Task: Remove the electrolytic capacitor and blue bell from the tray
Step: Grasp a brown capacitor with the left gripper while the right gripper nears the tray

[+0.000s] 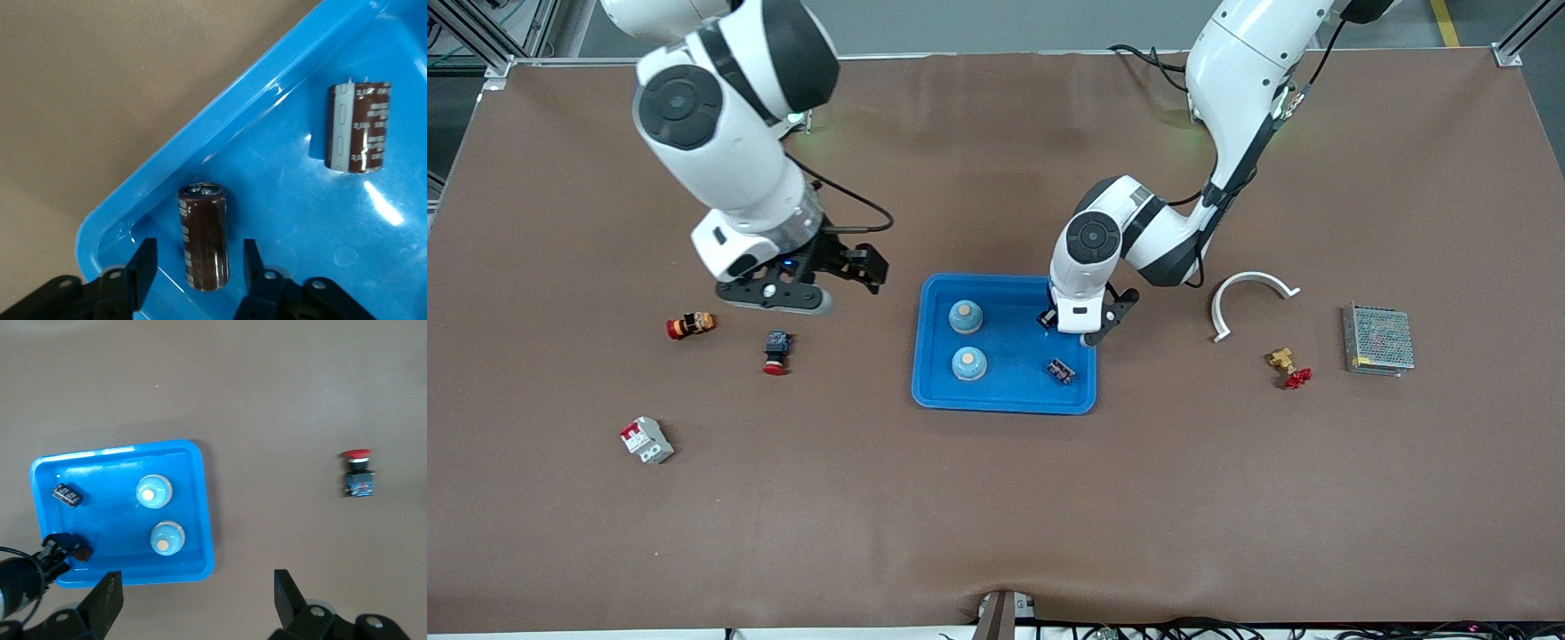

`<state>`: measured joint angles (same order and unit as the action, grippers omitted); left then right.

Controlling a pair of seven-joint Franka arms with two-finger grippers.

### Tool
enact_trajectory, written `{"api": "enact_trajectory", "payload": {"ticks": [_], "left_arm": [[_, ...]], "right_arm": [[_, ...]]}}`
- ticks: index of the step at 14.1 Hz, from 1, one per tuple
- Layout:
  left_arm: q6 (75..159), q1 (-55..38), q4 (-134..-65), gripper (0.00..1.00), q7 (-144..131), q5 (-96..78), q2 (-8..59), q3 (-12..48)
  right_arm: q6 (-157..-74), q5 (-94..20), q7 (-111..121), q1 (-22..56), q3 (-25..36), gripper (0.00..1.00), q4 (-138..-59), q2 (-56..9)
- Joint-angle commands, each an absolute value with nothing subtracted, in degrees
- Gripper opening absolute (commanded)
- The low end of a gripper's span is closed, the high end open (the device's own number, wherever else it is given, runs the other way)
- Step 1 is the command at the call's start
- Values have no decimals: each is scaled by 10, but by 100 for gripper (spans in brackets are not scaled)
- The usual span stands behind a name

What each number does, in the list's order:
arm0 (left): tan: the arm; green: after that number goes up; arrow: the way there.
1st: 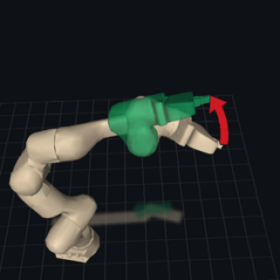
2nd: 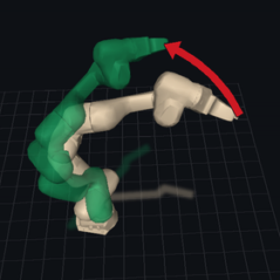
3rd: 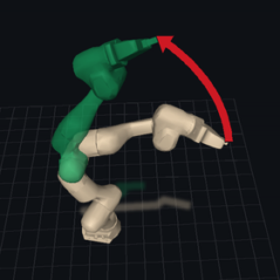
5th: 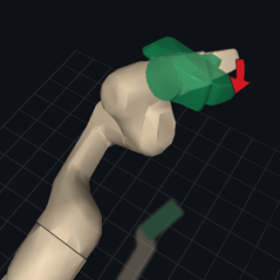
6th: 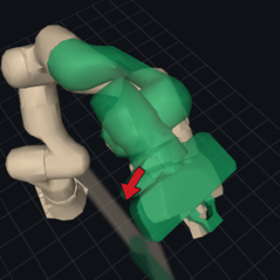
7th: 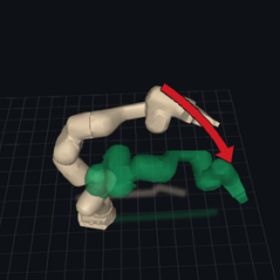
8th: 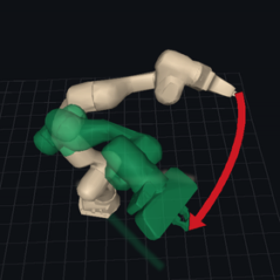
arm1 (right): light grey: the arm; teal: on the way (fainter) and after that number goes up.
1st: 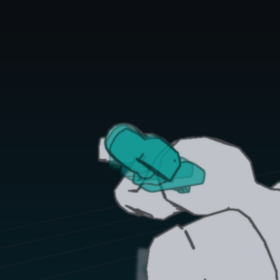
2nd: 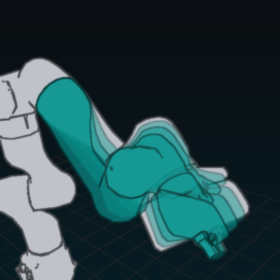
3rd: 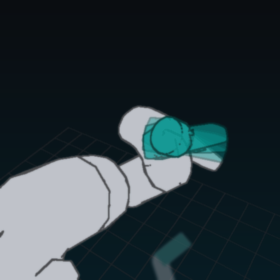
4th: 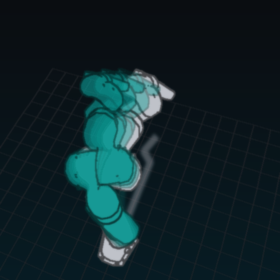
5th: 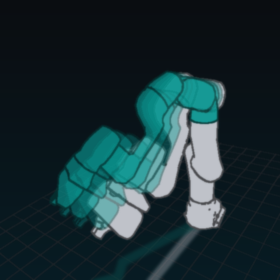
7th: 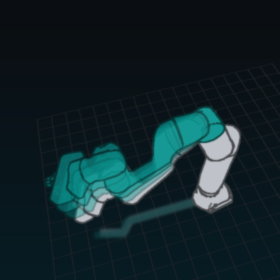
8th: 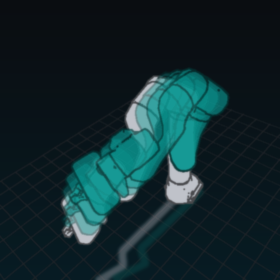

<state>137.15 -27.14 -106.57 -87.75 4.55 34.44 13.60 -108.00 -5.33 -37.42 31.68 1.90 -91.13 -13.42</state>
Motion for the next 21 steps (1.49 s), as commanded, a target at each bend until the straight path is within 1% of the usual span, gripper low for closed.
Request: {"api": "enact_trajectory", "payload": {"ticks": [1, 4, 5, 7, 8, 10, 12, 14, 17, 19, 21], "left_arm": [[1377, -277, -1059, 54, -891, 58, 352, 133], [1377, -276, -1052, 42, -891, 58, 359, 132], [1377, -276, -1047, 36, -891, 58, 365, 132], [1377, -276, -1041, 17, -891, 58, 371, 131], [1377, -276, -1037, 0, -889, 59, 371, 130], [1375, -271, -1026, 0, -882, 61, 362, 129], [1365, -268, -1013, 0, -878, 78, 344, 128], [1352, -255, -1000, 0, -876, 96, 322, 128], [1314, -250, -946, 0, -866, 118, 323, 128], [1309, -248, -933, 0, -839, 118, 320, 128], [1291, -229, -927, 0, -805, 119, 312, 128]], "right_arm": [[-1099, -49, -394, 334, 24, 100, -907, -150], [-1128, -51, -428, 354, 24, 100, -907, -170], [-1137, -52, -438, 361, 24, 100, -907, -178], [-1157, -56, -443, 375, 24, 100, -906, -199], [-1171, -57, -443, 381, 23, 100, -907, -209], [-1192, -59, -442, 389, 22, 100, -907, -228], [-1231, -64, -445, 410, 24, 100, -909, -242], [-1235, -55, -446, 417, 24, 100, -909, -256], [-1243, -48, -441, 420, 24, 100, -914, -263], [-1266, -47, -439, 423, 24, 100, -930, -265], [-1272, -46, -439, 423, 24, 100, -937, -265]]}}
